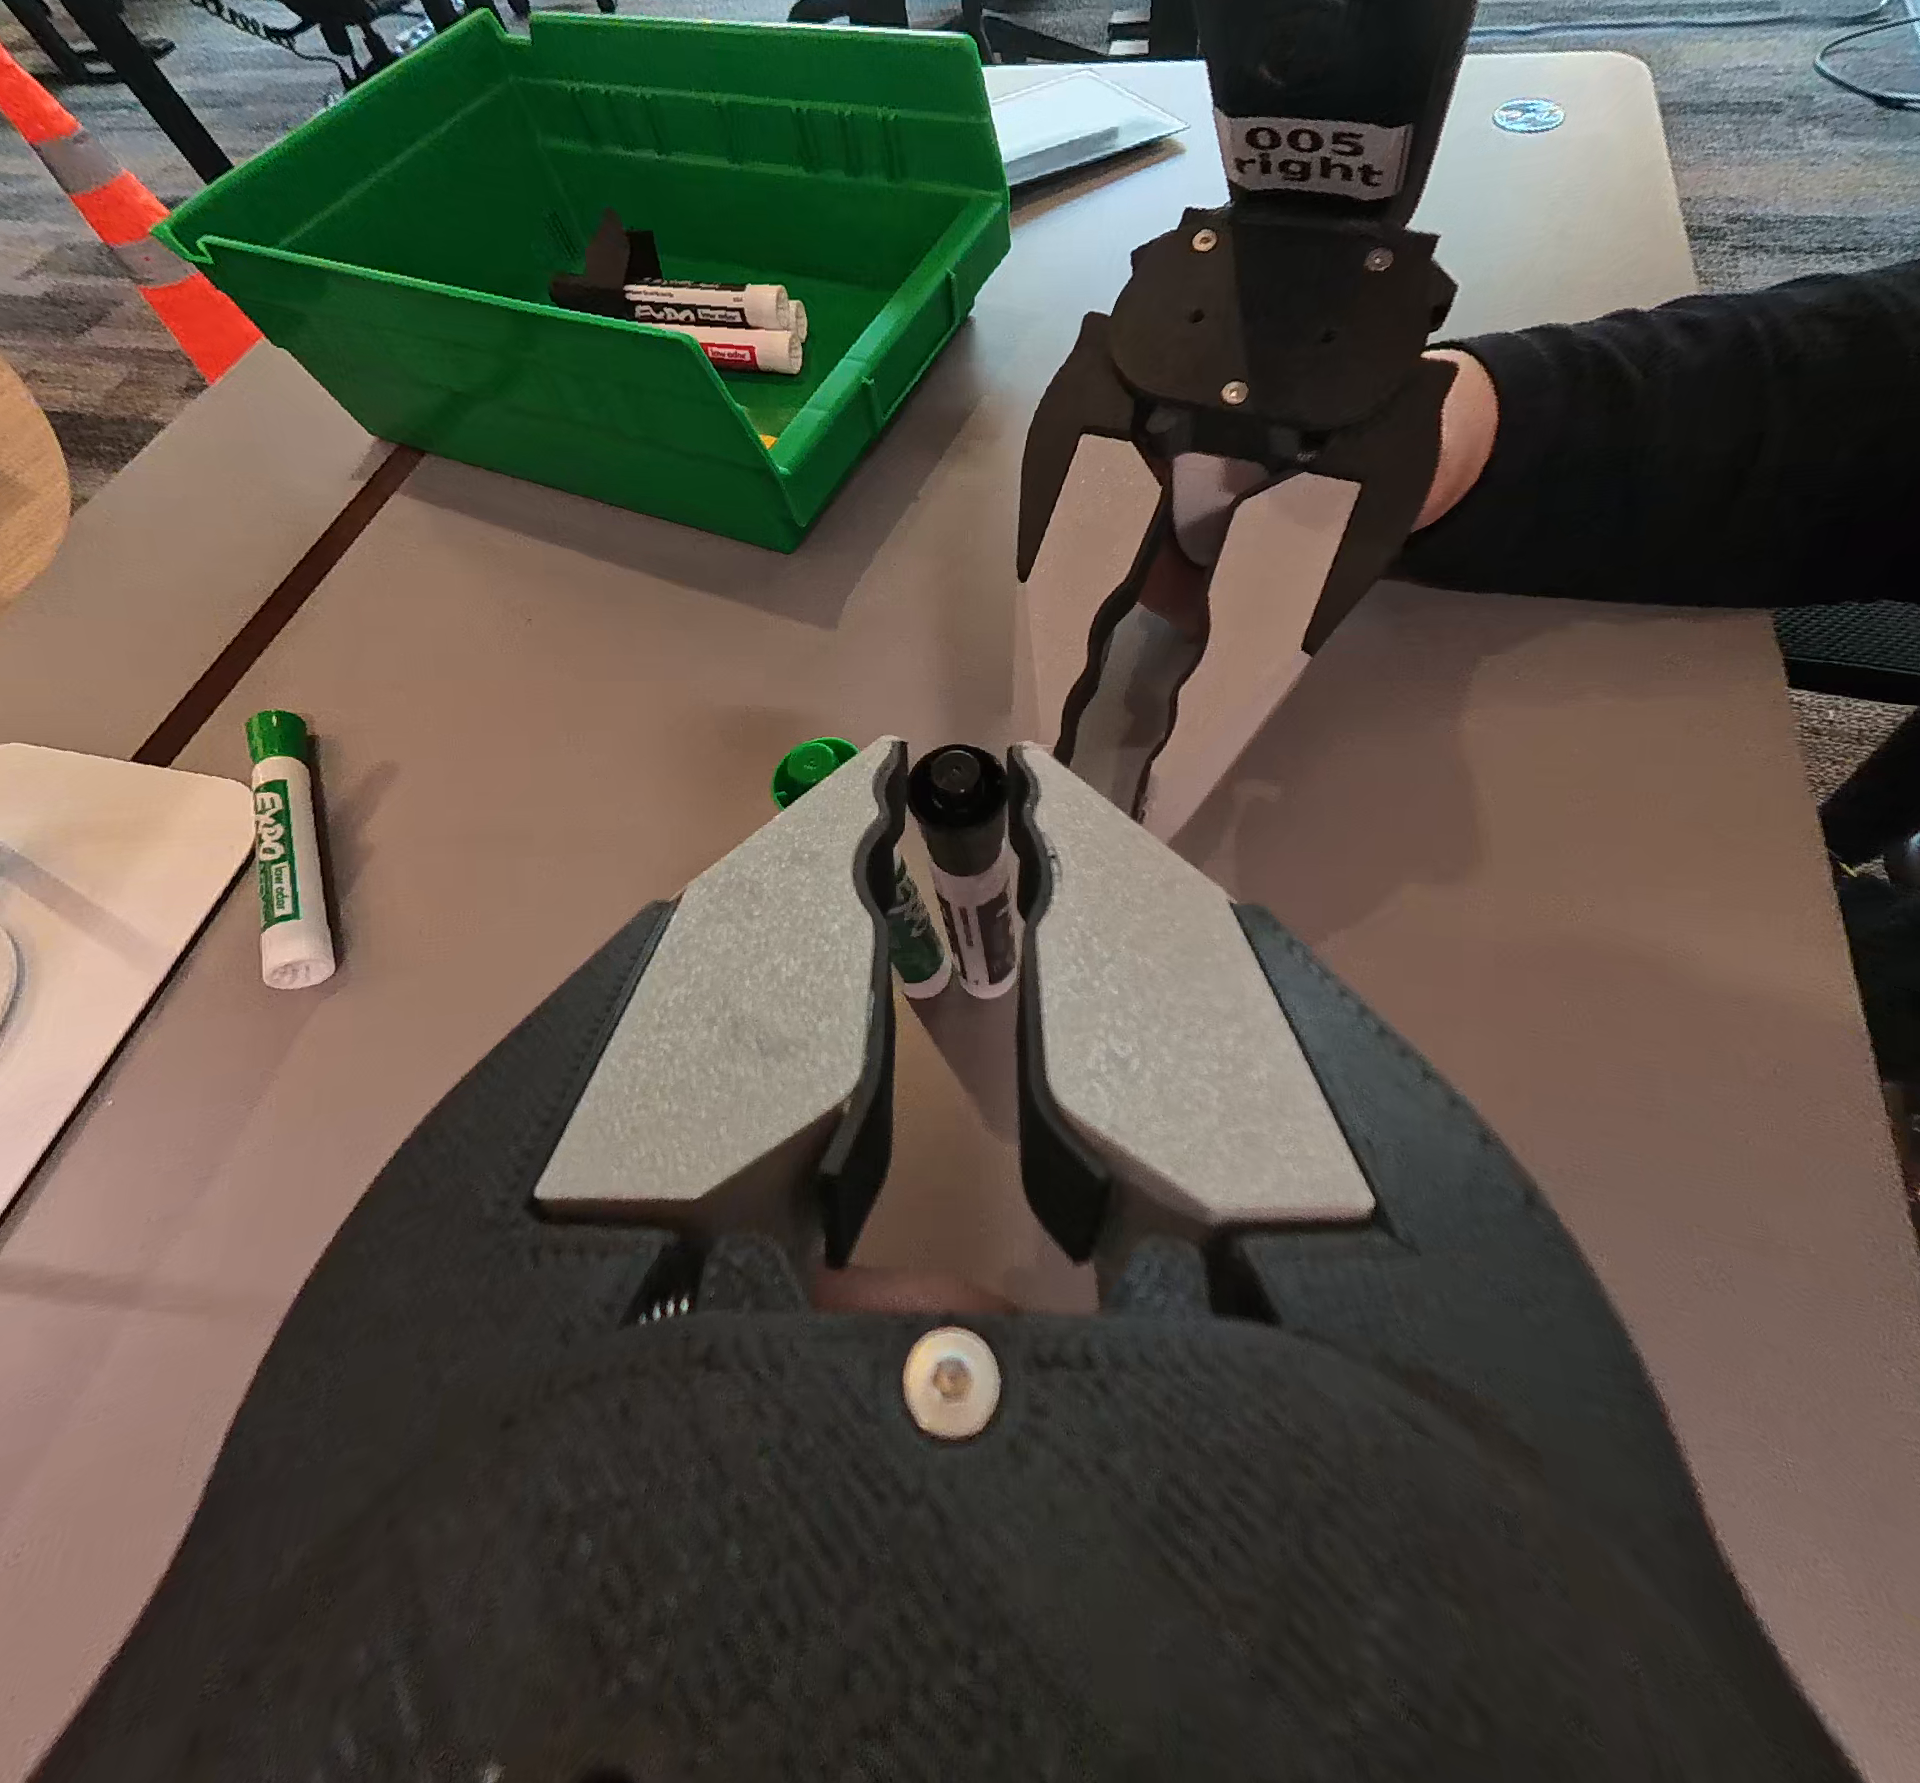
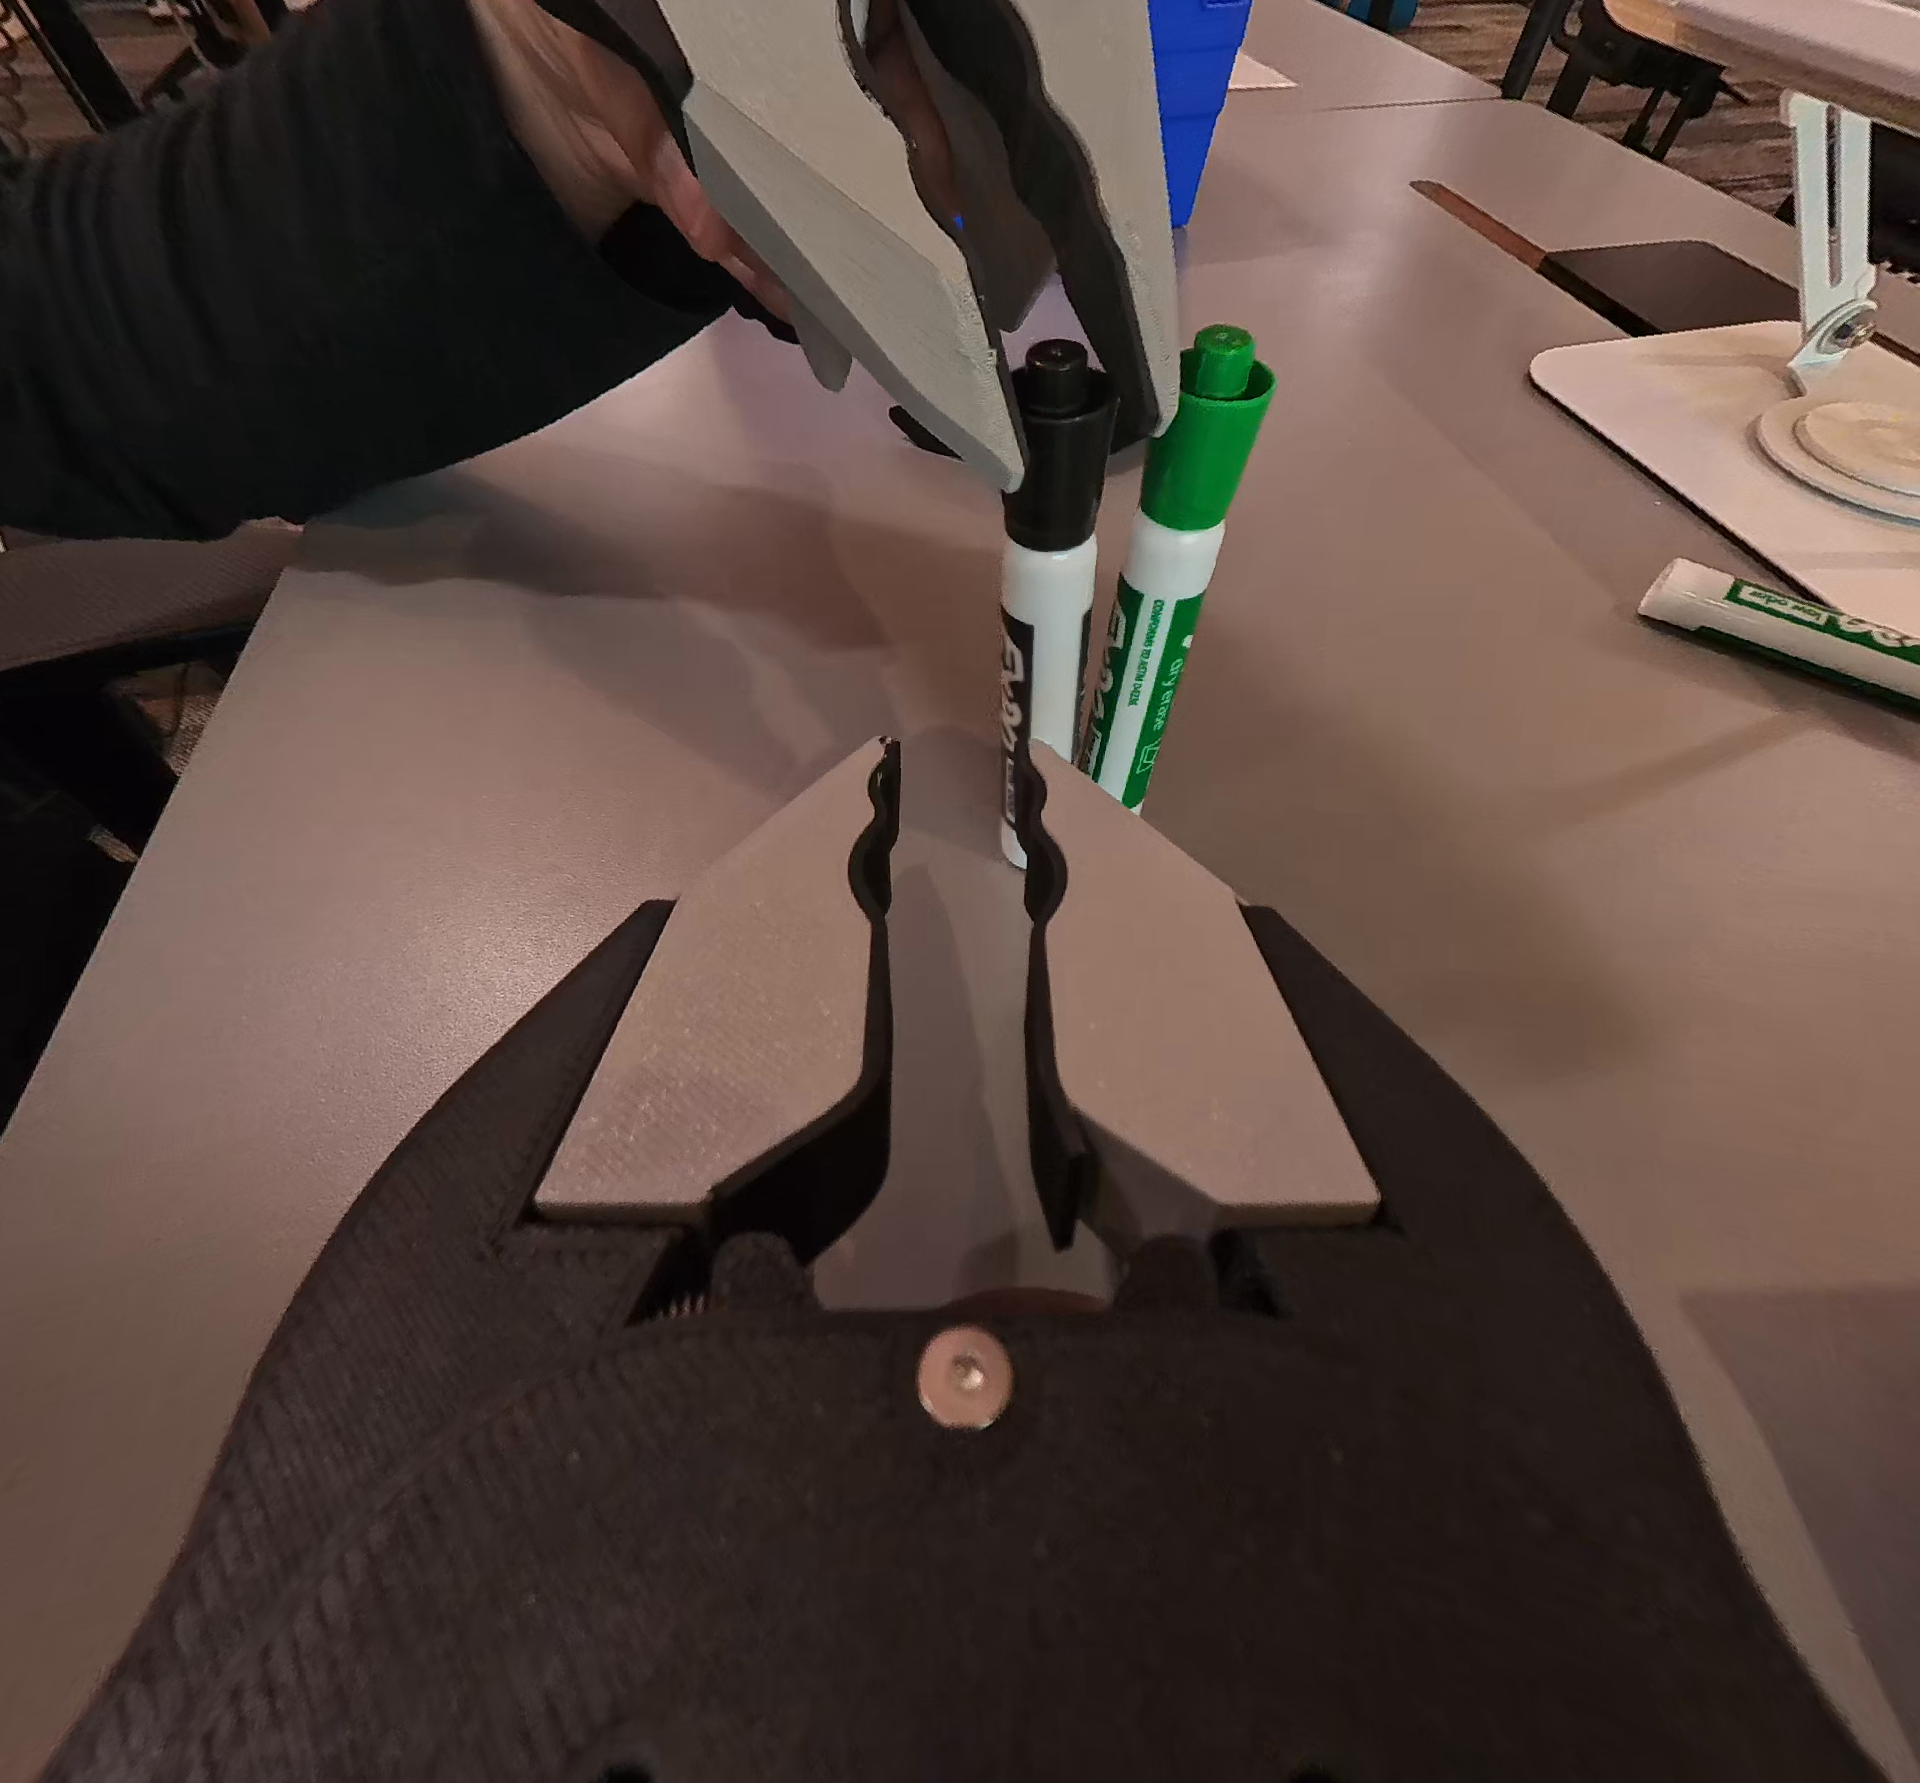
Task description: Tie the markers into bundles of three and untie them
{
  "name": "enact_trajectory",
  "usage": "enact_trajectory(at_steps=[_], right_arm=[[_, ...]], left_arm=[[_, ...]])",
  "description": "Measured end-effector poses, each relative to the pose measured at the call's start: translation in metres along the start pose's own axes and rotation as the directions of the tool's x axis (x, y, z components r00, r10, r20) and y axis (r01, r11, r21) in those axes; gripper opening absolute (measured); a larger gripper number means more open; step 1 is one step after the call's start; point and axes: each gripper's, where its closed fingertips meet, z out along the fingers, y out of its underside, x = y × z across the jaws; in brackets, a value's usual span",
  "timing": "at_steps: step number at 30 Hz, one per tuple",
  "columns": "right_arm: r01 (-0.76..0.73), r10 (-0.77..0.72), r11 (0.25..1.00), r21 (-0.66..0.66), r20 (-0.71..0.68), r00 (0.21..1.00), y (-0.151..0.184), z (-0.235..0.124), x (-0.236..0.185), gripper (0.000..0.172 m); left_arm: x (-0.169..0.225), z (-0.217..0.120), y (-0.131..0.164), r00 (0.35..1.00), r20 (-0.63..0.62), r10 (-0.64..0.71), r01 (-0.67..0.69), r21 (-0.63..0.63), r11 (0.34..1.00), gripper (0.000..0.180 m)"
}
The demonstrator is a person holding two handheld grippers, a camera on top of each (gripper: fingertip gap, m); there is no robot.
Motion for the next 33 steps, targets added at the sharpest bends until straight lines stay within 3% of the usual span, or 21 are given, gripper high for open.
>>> enact_trajectory(at_steps=[24,33], right_arm=[[0.001,-0.001,1.0,0.0,0.0,1.0,0.0003,0.0005,0.0002,0.017],[0.0,0.0,1.0,-0.01,0.002,1.0,0.0025,0.0018,0.0002,0.018]], left_arm=[[0.0011,0.0003,0.0009,1.0,-0.002,0.001,-0.001,-0.008,1.0,0.017],[0.001,-0.001,-0.0001,1.0,0.001,-0.004,0.004,-0.004,1.0,0.024]])
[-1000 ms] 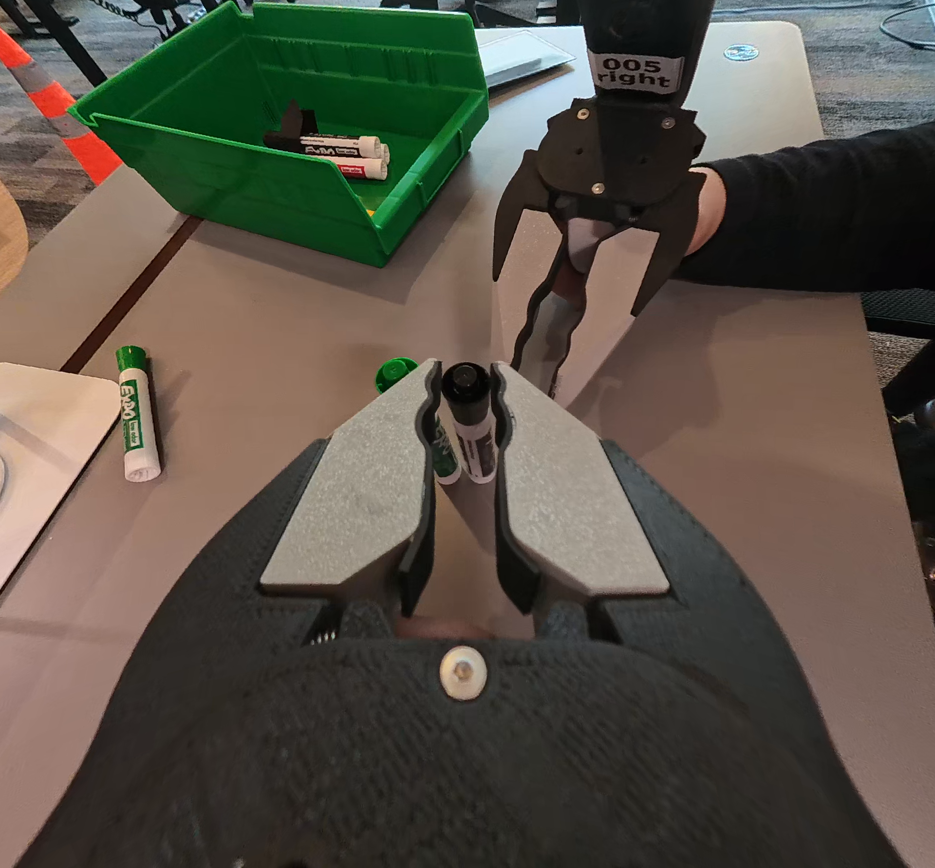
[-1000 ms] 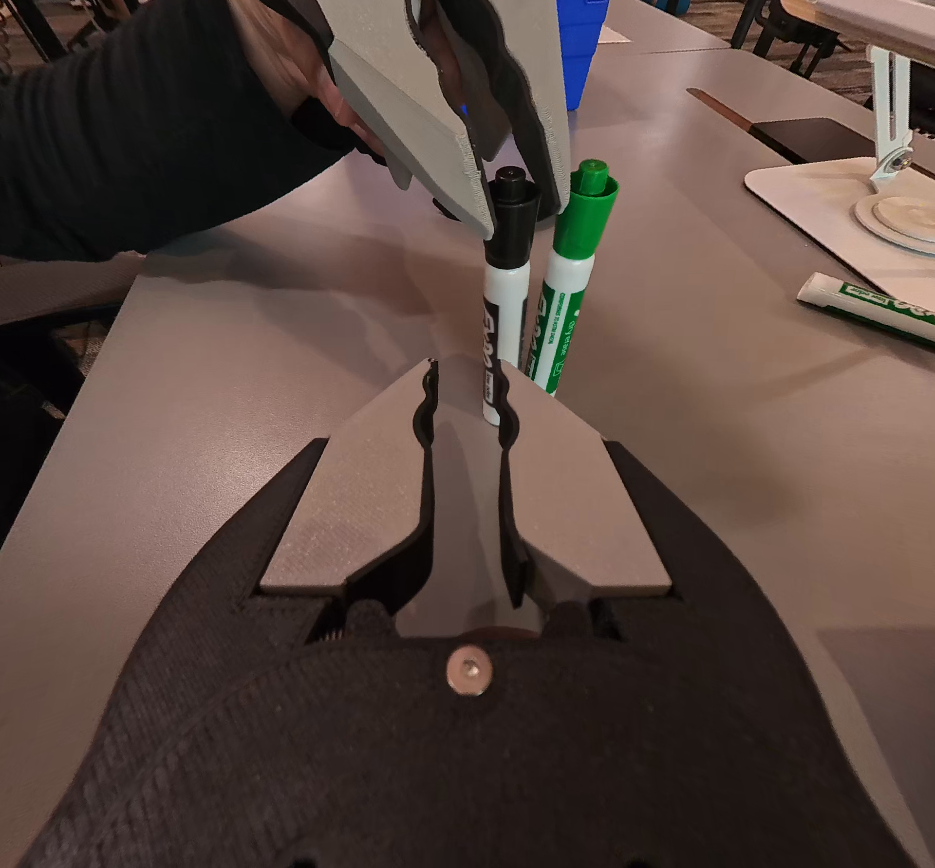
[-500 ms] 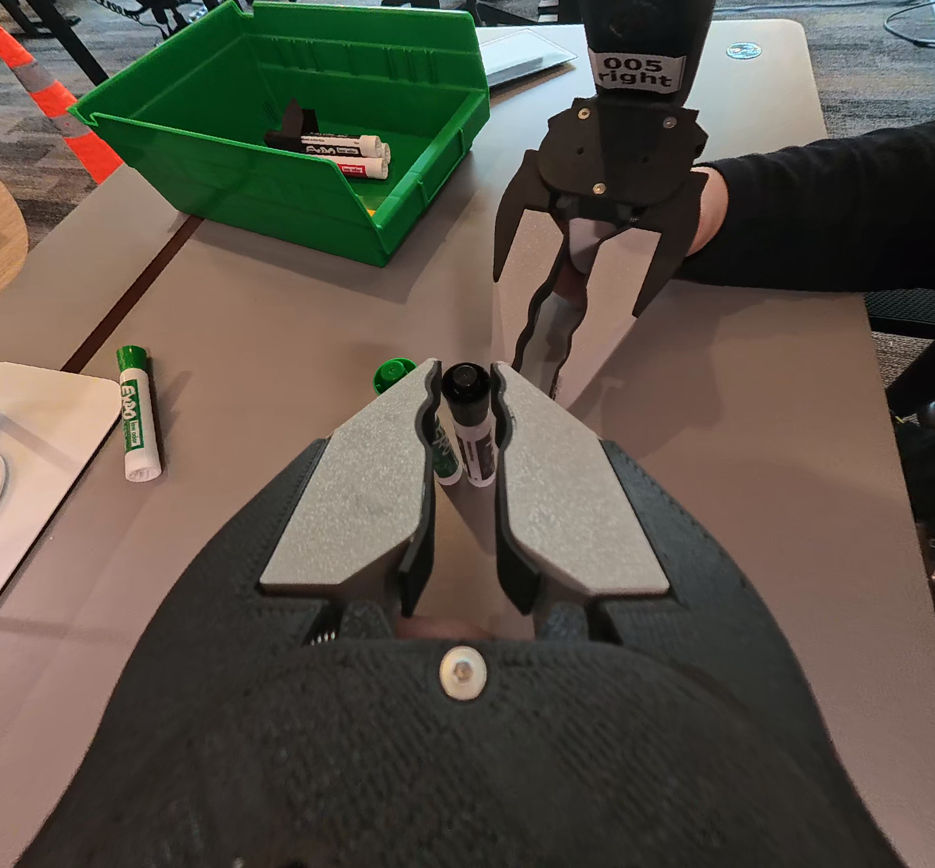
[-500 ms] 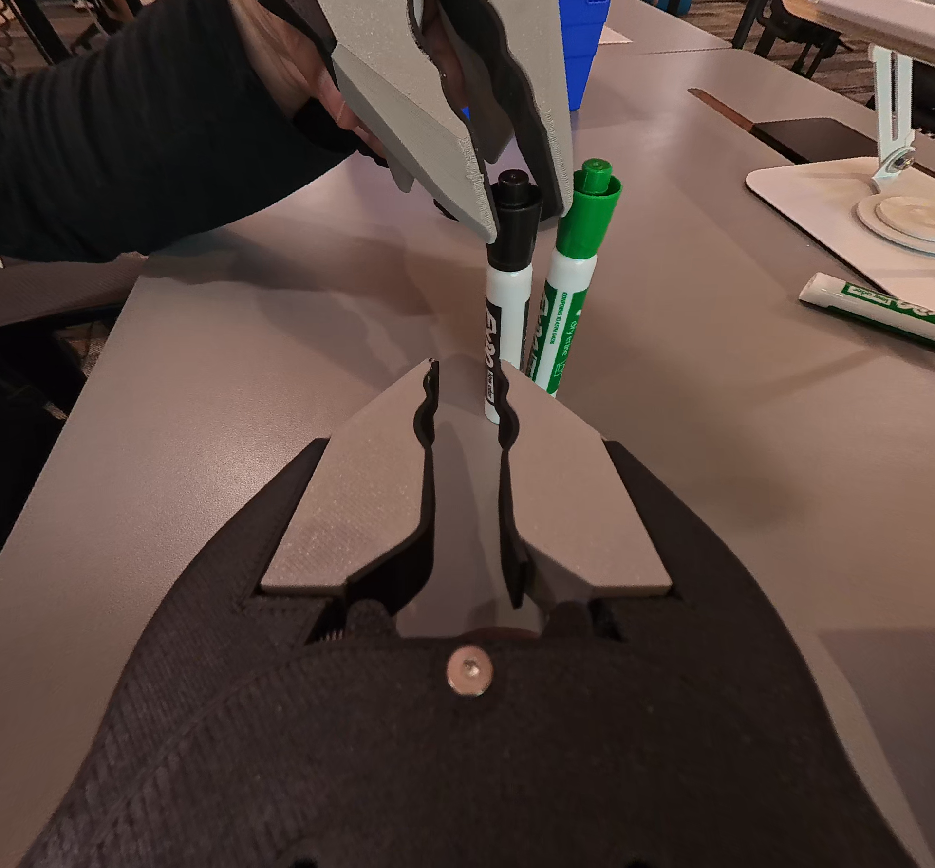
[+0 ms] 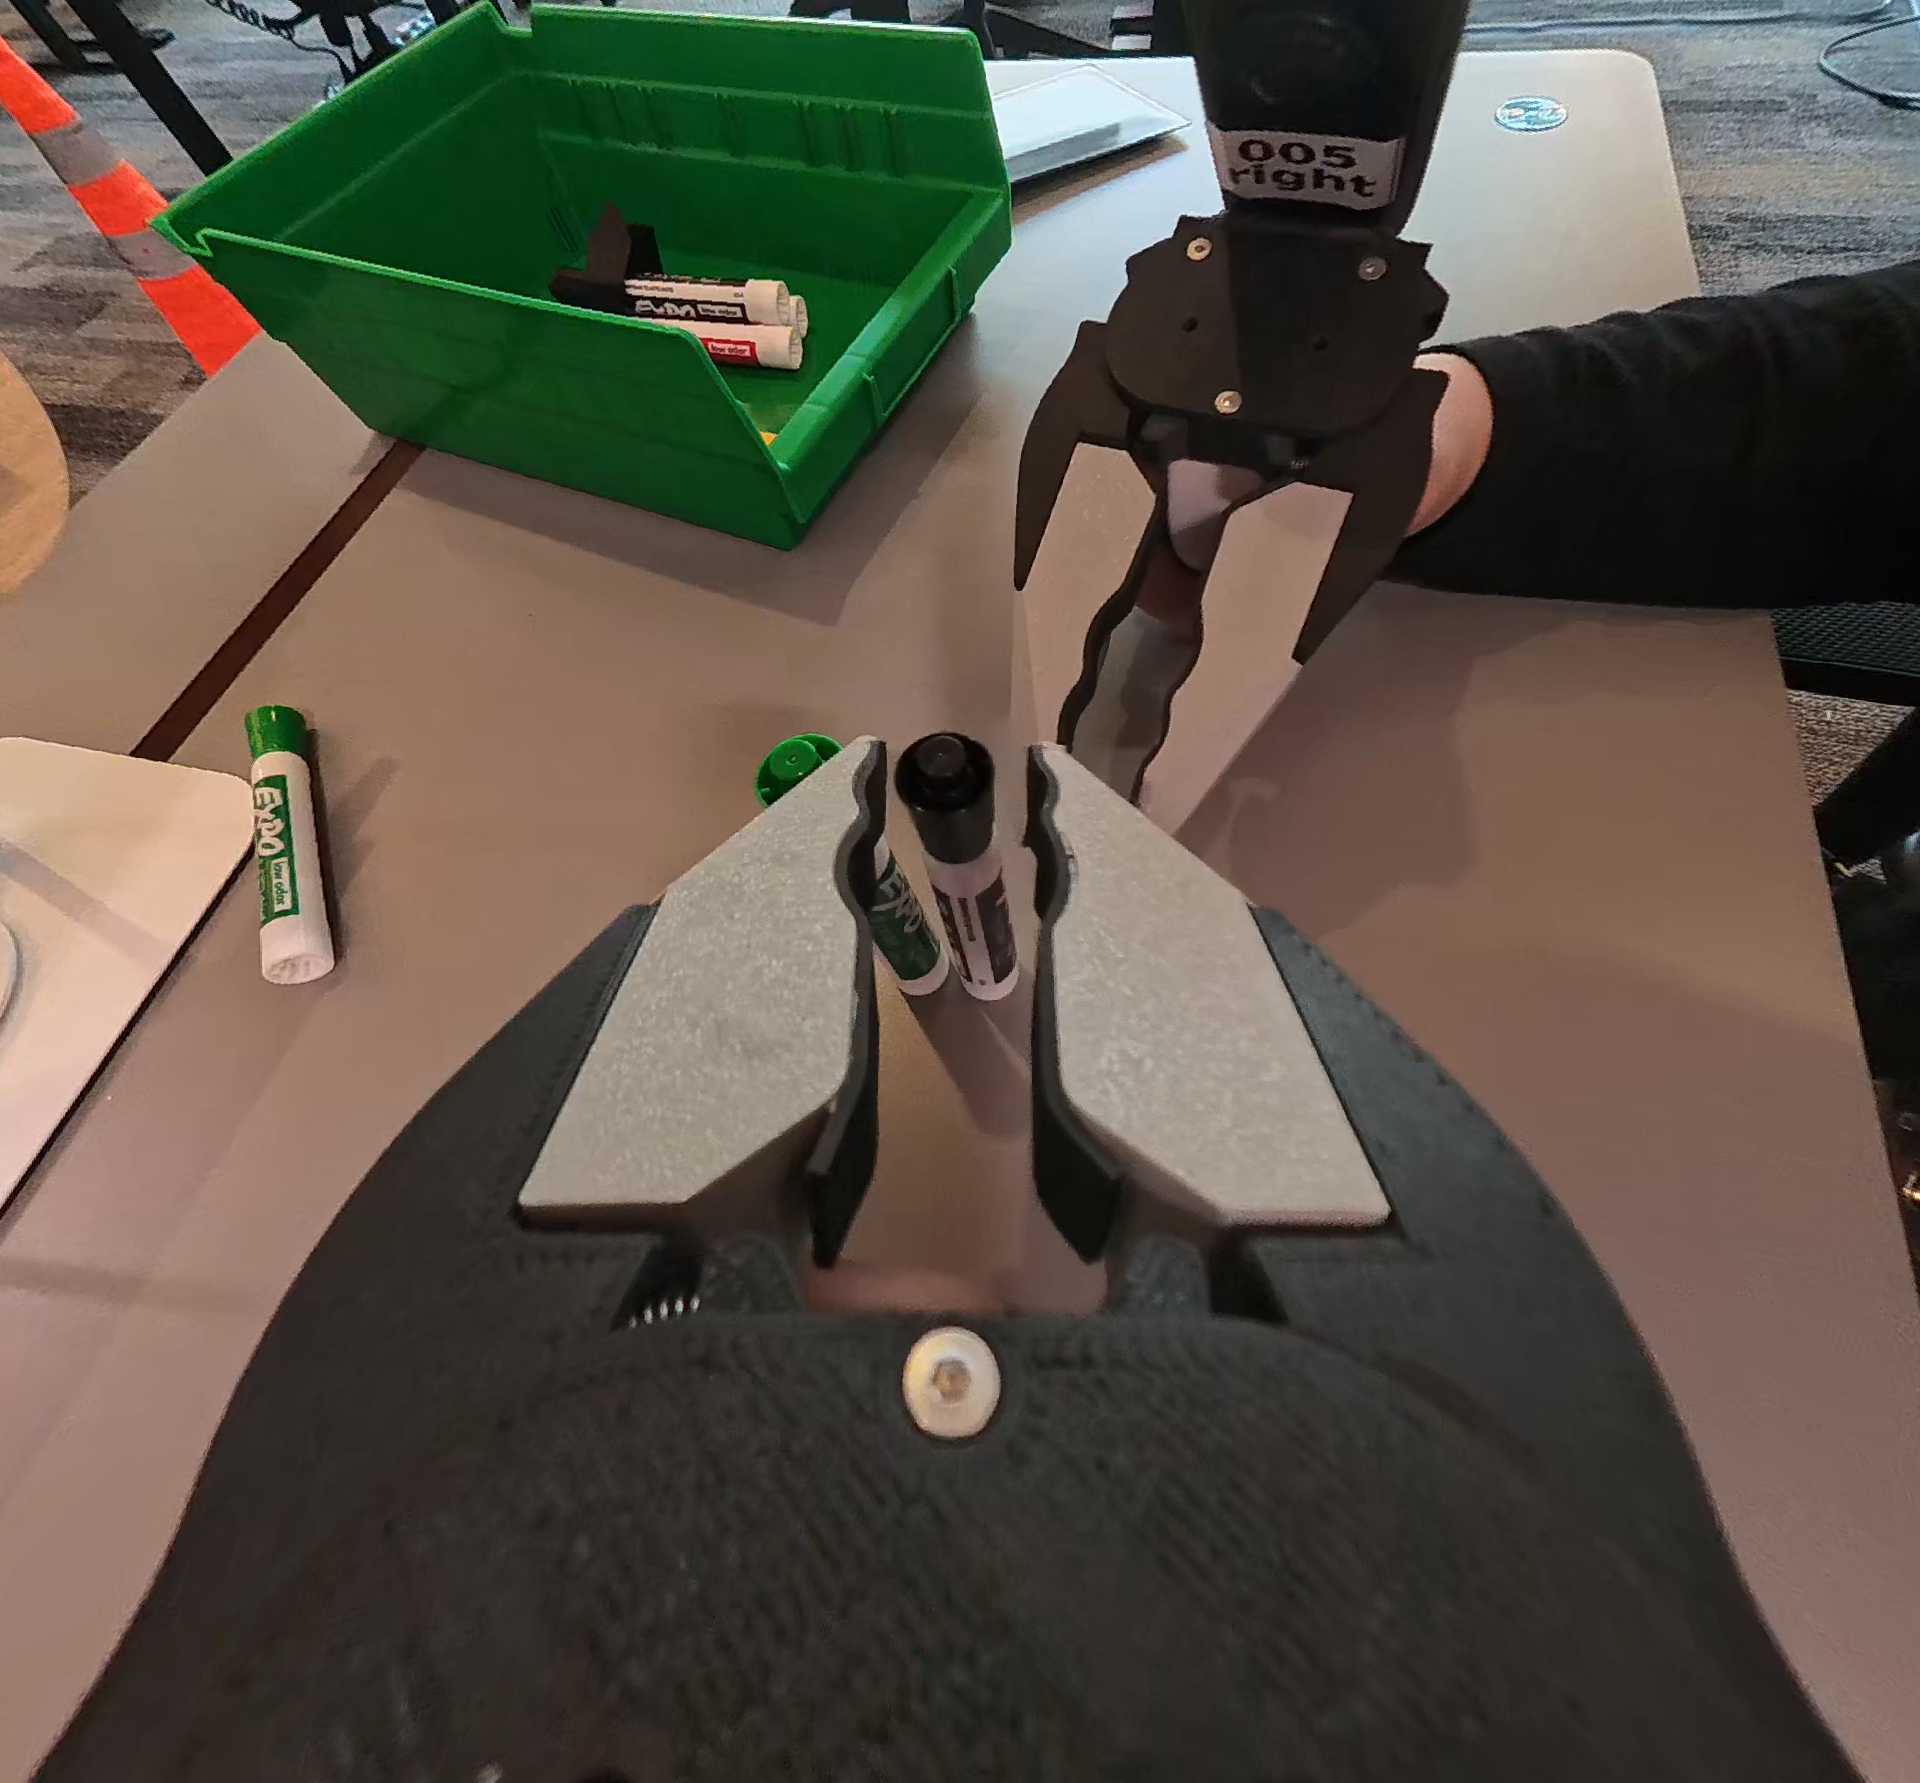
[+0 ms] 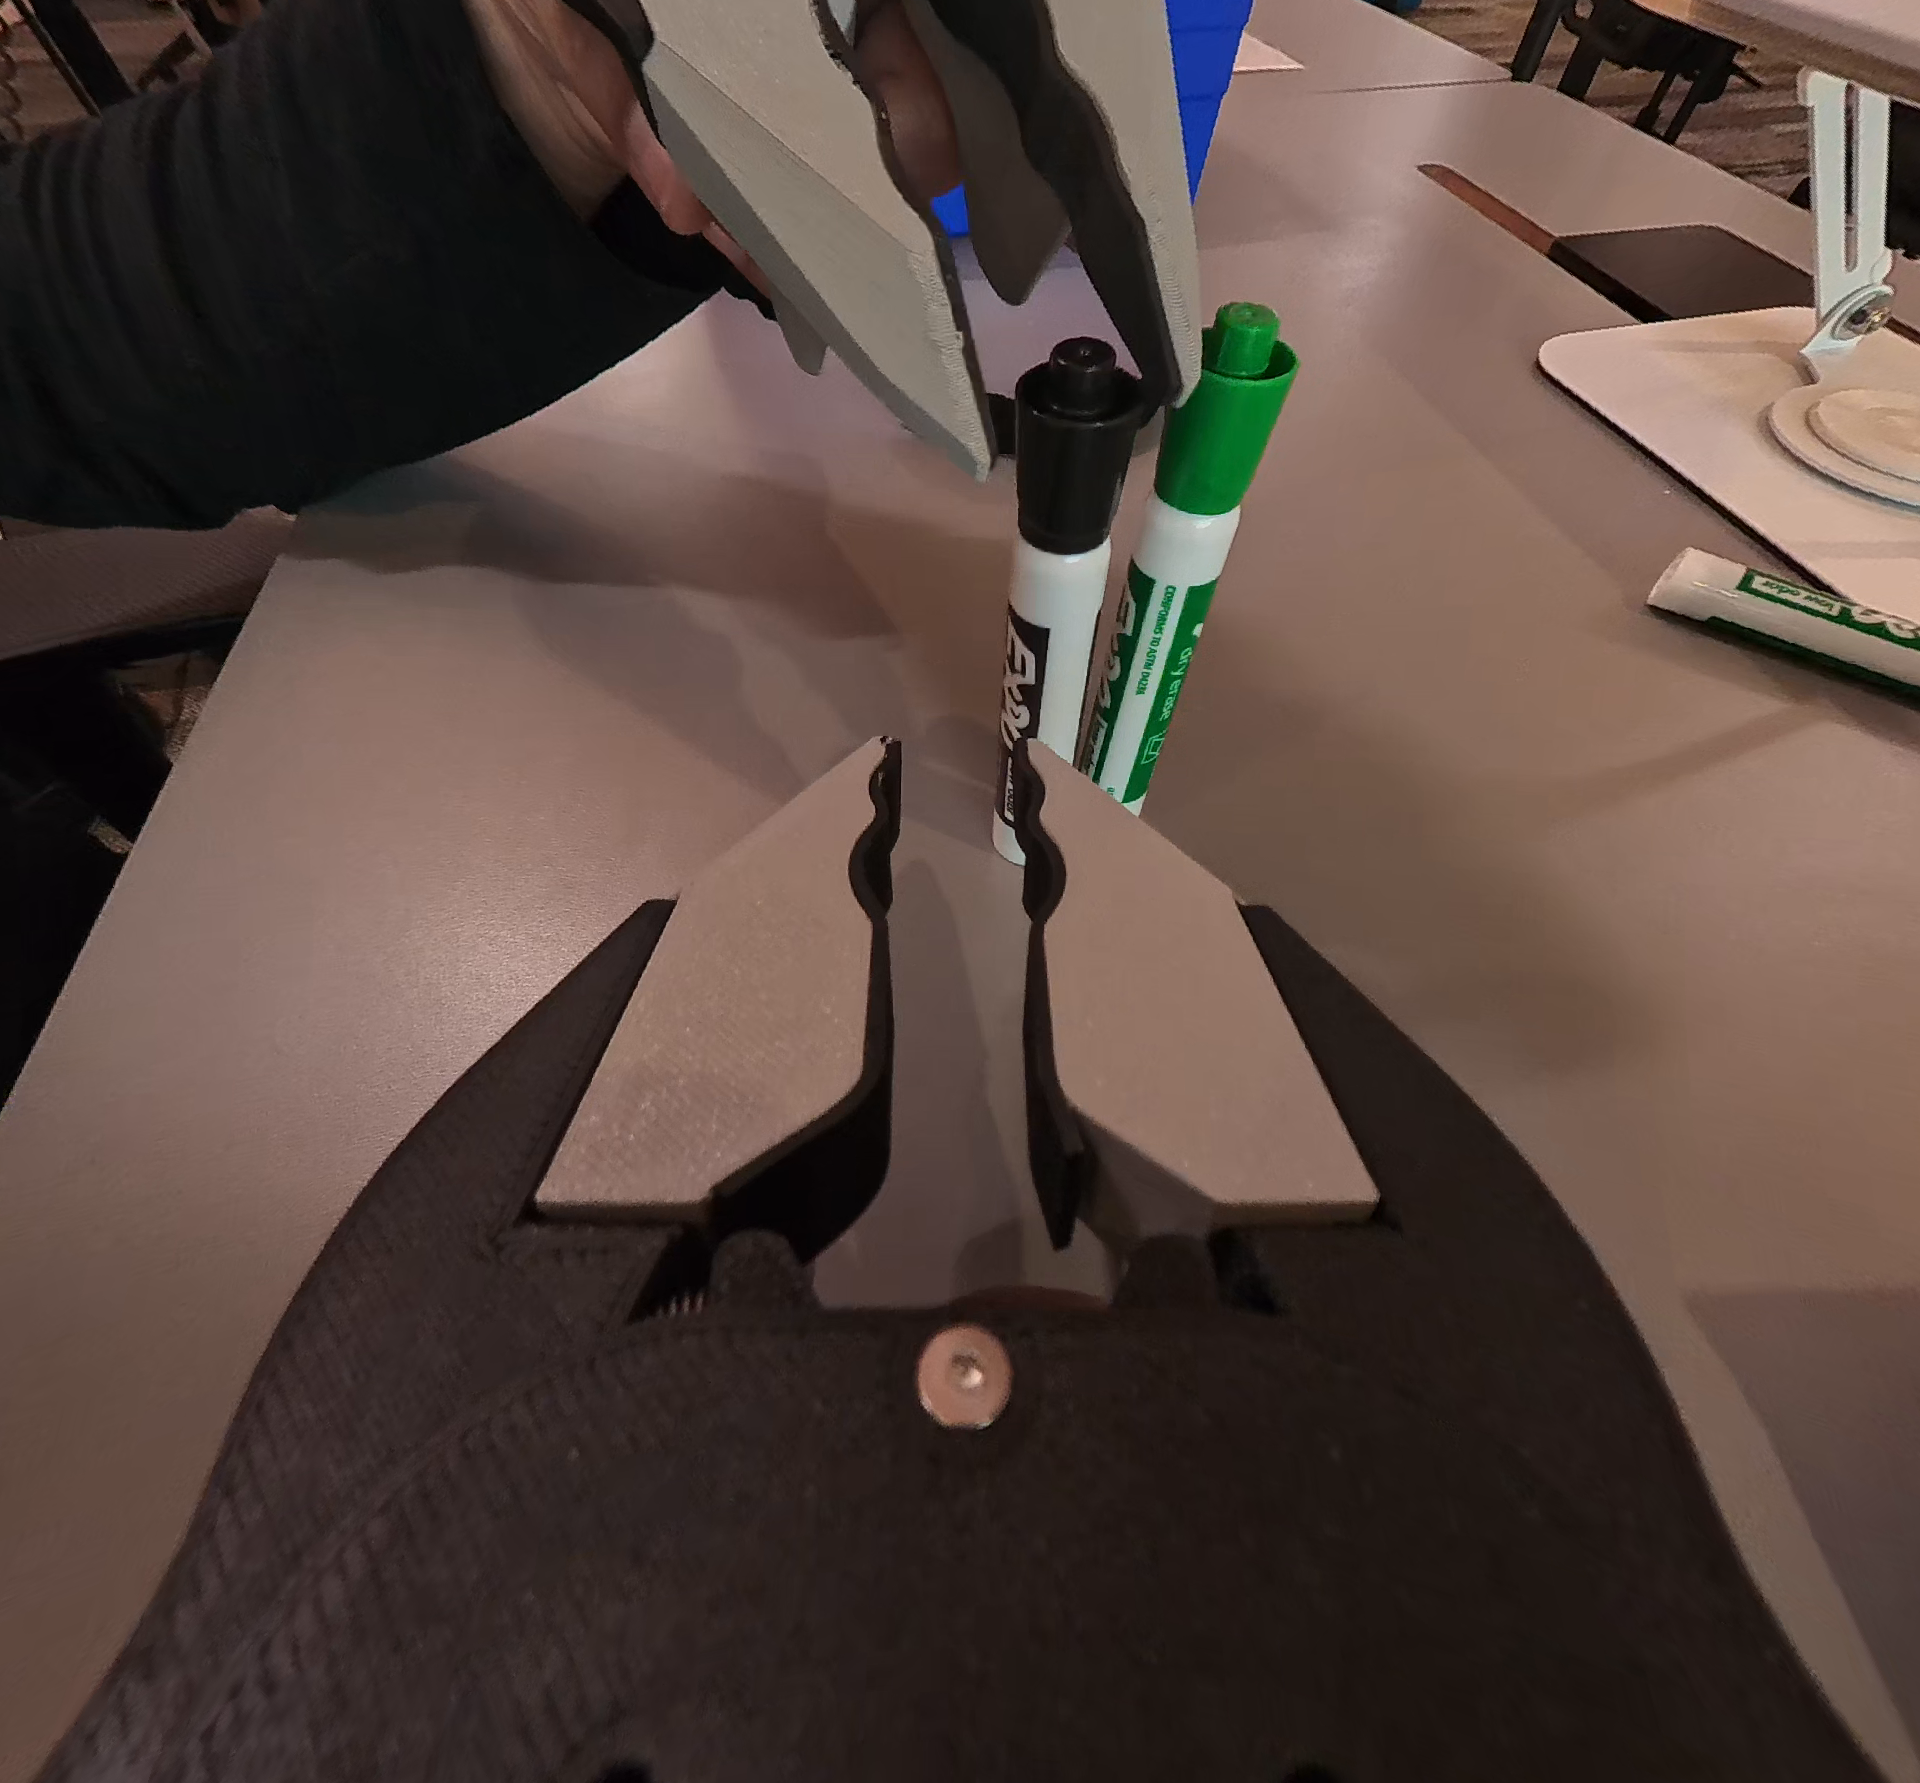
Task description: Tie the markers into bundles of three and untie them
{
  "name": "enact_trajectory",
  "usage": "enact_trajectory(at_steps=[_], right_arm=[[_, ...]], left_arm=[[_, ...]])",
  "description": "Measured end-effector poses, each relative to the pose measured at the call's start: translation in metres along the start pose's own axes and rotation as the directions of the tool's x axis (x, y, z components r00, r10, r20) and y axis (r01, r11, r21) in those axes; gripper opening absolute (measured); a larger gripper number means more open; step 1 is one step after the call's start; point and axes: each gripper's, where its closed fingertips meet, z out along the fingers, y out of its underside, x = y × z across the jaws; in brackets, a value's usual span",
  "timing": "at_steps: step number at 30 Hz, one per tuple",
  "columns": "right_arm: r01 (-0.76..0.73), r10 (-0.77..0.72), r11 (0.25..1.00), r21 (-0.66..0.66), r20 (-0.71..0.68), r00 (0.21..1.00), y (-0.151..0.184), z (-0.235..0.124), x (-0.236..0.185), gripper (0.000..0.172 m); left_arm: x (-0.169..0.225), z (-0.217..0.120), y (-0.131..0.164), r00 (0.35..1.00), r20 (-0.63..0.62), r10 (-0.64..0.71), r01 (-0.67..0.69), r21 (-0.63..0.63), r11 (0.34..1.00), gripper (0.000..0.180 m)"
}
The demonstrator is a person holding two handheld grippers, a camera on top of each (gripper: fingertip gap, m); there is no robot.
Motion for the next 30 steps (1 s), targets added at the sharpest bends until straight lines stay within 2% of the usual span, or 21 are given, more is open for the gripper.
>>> enact_trajectory(at_steps=[6,12,15,21,30], right_arm=[[0.0,0.0,1.0,-0.017,-0.009,1.0,0.003,0.0,0.002,0.012],[0.033,-0.041,0.993,-0.116,-0.073,0.996,0.017,0.004,0.011,0.0],[0.046,-0.065,0.982,-0.183,-0.098,0.993,0.027,0.008,0.015,0.0],[0.097,-0.13,0.958,-0.271,-0.104,0.986,0.037,0.017,0.015,0.0],[0.115,-0.151,0.946,-0.303,-0.096,0.984,0.04,0.026,0.015,0.0]], left_arm=[[0.003,-0.011,-0.008,1.0,0.003,0.001,-0.001,0.035,0.999,0.031],[0.003,-0.038,-0.016,1.0,-0.008,-0.02,0.021,0.116,0.993,0.034],[-0.006,-0.041,0.0,0.998,-0.005,-0.057,0.058,0.086,0.995,0.037],[-0.018,-0.024,0.042,0.99,-0.008,-0.139,0.139,-0.005,0.99,0.043],[-0.016,-0.007,0.059,0.986,-0.023,-0.167,0.165,-0.063,0.984,0.046]])
